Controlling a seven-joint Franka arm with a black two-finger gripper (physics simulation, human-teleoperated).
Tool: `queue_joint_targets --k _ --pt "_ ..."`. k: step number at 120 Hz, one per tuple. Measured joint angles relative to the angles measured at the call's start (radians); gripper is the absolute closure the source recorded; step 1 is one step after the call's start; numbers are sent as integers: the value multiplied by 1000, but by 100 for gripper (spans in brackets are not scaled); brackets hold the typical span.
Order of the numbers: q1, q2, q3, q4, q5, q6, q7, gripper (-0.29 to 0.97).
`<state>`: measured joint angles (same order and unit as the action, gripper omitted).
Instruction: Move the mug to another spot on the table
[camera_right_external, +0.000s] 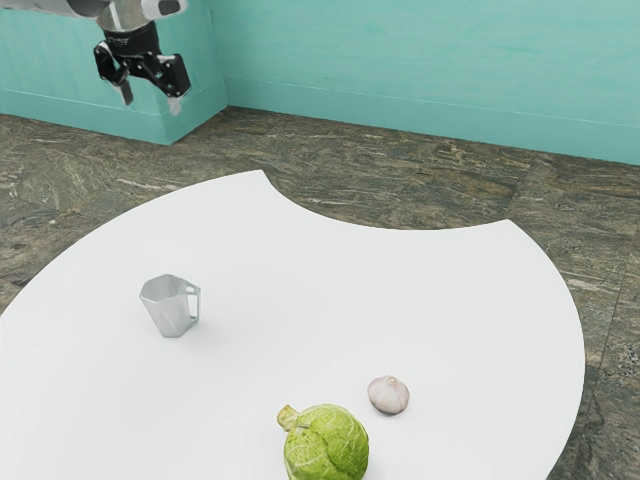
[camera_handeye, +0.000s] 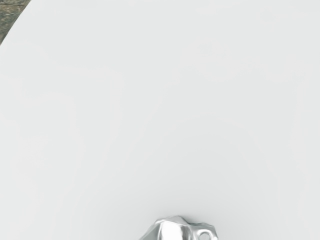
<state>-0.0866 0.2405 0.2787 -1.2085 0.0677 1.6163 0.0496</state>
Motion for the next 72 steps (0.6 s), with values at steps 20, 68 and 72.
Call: queue_joint_targets --k 20,68,72 --pt "-1 4 9 10 20 -15 30 0" --pt "0 11 -70 -46 22 -94 169 0" --pt "-2 -17 -73 -63 26 -125 181 0"
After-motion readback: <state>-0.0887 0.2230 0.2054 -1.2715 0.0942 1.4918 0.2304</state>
